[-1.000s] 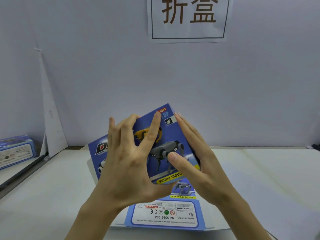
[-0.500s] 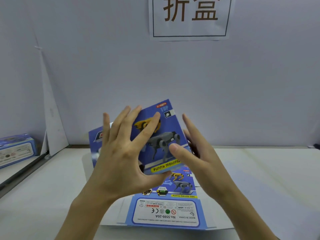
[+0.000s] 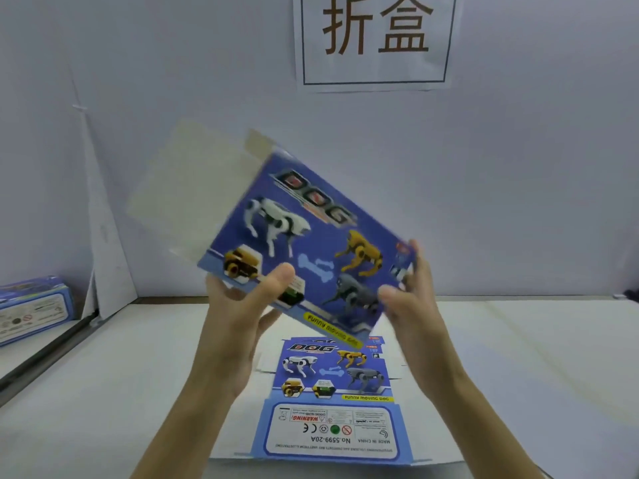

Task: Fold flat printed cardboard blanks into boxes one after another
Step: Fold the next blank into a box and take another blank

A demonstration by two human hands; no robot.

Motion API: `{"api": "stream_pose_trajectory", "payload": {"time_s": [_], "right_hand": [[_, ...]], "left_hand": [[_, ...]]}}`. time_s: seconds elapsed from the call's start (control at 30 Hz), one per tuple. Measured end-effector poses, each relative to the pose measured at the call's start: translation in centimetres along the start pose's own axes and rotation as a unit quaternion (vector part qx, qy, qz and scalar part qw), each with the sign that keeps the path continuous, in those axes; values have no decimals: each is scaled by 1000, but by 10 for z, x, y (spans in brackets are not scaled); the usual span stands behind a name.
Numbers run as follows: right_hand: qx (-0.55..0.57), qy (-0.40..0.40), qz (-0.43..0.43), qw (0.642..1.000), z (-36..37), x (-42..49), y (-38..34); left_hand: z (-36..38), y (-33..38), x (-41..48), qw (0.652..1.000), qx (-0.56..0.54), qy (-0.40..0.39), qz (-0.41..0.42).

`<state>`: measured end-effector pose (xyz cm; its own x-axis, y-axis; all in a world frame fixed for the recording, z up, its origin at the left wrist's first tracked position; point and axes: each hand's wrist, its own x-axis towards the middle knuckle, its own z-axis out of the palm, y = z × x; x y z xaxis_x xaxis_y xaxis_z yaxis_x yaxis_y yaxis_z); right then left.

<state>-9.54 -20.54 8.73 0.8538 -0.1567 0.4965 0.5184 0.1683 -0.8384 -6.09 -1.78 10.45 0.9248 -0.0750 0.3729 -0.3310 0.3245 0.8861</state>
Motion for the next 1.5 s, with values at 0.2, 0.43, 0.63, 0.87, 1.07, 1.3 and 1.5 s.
{"api": "stream_pose_trajectory", "payload": {"time_s": [0.2, 0.43, 0.63, 0.87, 1.07, 1.3, 1.5], "right_hand": [[-93, 27, -60, 993, -21, 6, -23], [-105, 63, -42, 992, -19, 6, -21], [-15, 52, 53, 997, -21, 9, -16], [90, 97, 143, 981, -21, 10, -16], [201, 105, 358, 906, -14, 6, -8], [-65, 270, 74, 958, -8, 1, -24], [-373, 108, -158, 908, 34, -18, -17]], "left_hand": [[-14, -14, 6, 845, 460, -14, 271], [-14, -11, 4, 852, 430, -76, 287], [-15, -10, 4, 846, 435, -102, 292], [-17, -9, 4, 854, 412, -118, 293], [-19, -17, 2, 852, 416, -125, 293], [-4, -9, -4, 812, 504, 13, 294], [9, -6, -17, 752, 608, 27, 251]]}}
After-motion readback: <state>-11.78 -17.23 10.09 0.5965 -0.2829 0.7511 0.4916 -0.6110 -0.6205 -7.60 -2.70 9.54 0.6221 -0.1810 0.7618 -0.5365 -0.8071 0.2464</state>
